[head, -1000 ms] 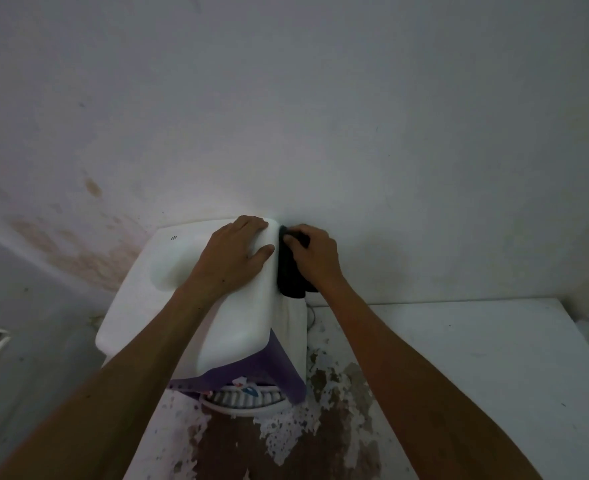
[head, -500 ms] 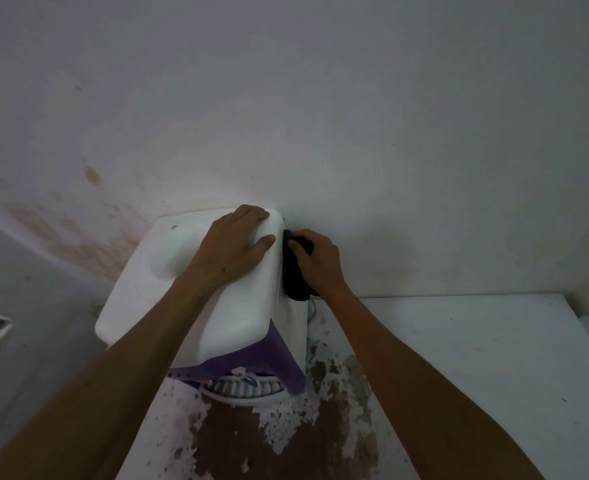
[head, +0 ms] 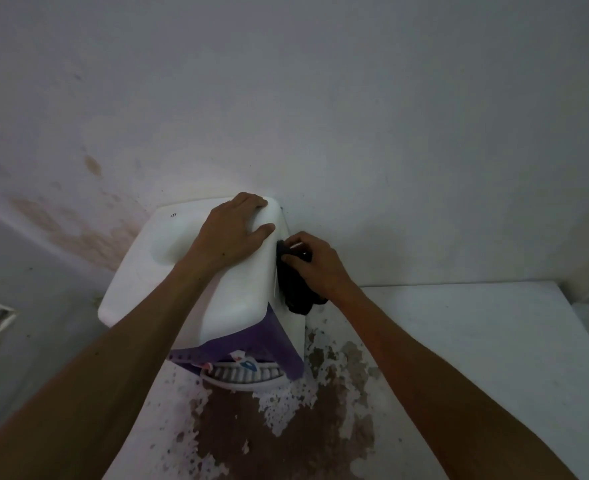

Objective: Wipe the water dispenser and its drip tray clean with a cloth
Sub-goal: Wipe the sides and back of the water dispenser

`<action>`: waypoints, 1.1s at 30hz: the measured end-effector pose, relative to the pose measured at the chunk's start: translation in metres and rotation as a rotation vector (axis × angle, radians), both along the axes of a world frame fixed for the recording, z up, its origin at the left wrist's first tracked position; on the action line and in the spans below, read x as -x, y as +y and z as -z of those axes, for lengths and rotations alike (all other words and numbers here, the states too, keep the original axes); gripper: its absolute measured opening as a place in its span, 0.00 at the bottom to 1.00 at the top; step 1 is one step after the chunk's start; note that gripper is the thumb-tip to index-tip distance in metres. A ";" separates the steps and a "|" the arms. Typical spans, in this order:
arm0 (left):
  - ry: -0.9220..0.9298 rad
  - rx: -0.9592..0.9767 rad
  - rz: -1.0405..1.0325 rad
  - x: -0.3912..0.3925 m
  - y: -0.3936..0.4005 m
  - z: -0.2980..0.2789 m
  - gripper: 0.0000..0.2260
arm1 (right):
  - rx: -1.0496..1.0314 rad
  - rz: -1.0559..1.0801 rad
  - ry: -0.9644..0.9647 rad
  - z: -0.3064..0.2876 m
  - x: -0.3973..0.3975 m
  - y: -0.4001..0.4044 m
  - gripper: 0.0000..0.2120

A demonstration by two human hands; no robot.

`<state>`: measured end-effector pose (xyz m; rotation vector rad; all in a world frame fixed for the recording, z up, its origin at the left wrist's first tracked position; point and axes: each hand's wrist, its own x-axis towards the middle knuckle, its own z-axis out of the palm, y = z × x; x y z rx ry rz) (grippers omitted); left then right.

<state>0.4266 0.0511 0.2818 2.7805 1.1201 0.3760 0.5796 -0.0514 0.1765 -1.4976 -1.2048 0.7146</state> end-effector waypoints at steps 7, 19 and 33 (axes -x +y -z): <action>-0.003 0.010 -0.009 0.000 -0.003 -0.001 0.27 | 0.073 0.078 0.032 -0.009 0.014 -0.003 0.07; 0.026 -0.216 -0.026 0.004 -0.019 -0.003 0.24 | 0.081 0.041 -0.007 -0.020 0.027 -0.035 0.06; 0.144 -0.218 -0.035 0.013 -0.042 0.006 0.22 | -0.025 0.059 -0.032 -0.002 0.053 -0.072 0.06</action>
